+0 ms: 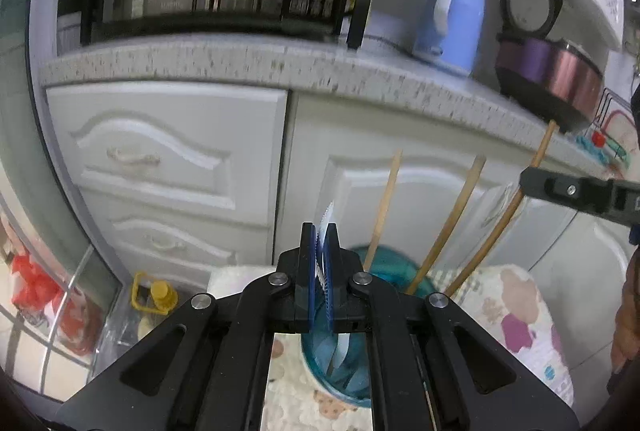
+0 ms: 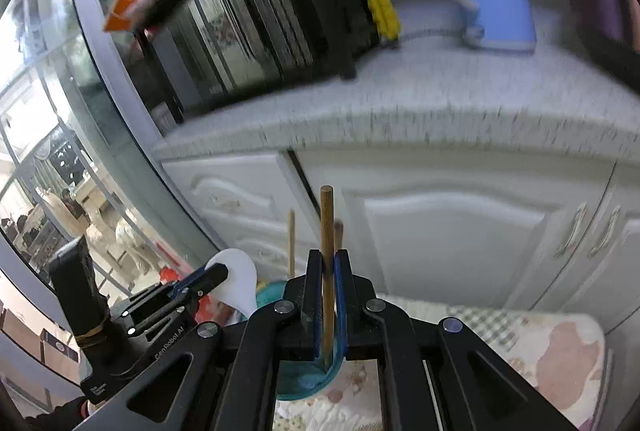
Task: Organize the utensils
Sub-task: 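Carry the spoon and chopstick to the holder and lower them in with both tools, then open both tools to release the spoon and chopstick into the holder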
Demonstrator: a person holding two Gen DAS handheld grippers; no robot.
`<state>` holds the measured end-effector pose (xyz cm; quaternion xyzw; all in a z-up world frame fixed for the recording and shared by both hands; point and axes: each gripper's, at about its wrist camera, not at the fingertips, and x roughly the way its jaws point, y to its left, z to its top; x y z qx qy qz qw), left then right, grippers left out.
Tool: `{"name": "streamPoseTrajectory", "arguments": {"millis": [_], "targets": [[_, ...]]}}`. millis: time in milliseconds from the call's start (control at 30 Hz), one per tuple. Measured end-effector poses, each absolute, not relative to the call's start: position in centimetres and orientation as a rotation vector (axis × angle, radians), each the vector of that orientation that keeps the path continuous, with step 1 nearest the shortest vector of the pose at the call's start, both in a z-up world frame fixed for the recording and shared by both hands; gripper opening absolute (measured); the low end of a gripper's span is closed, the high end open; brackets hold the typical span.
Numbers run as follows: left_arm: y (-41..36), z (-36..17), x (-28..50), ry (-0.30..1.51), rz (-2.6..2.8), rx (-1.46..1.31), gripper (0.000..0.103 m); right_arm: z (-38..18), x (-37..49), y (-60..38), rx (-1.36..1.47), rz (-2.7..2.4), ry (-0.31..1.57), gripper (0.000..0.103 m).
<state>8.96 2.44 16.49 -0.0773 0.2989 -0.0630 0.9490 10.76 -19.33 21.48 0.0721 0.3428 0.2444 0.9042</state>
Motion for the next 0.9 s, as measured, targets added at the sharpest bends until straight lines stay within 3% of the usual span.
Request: {"name": "streamPoseTrajectory", "arguments": {"millis": [233,300,367,467,633,900], "targets": [[2.5,14.4,8.6,0.666,-0.124,-0.18,0.002,17.7,11.7,-18.9,0.166,0.517,0.812,0.006],[2.5,14.2,8.4,0.681,-0.122,-0.192,0.004,17.2,11.6,-19.2,0.175,0.515,0.832,0.018],[2.8,14.1,8.1,0.696,-0.126,-0.213,0.019,16.9,11.3,-19.7,0.193,0.513,0.84,0.045],[3.3,14.1,7.4,0.705,-0.126,-0.244,0.034,16.8,10.3,-20.4,0.199,0.515,0.824,0.046],[3.7,14.5,6.0,0.702,-0.135,-0.268,0.042,16.0,8.8,-21.0,0.195,0.509,0.843,0.046],[3.3,15.2,3.2,0.686,-0.14,-0.25,0.047,15.3,6.4,-21.2,0.19,0.483,0.843,0.046]]}}
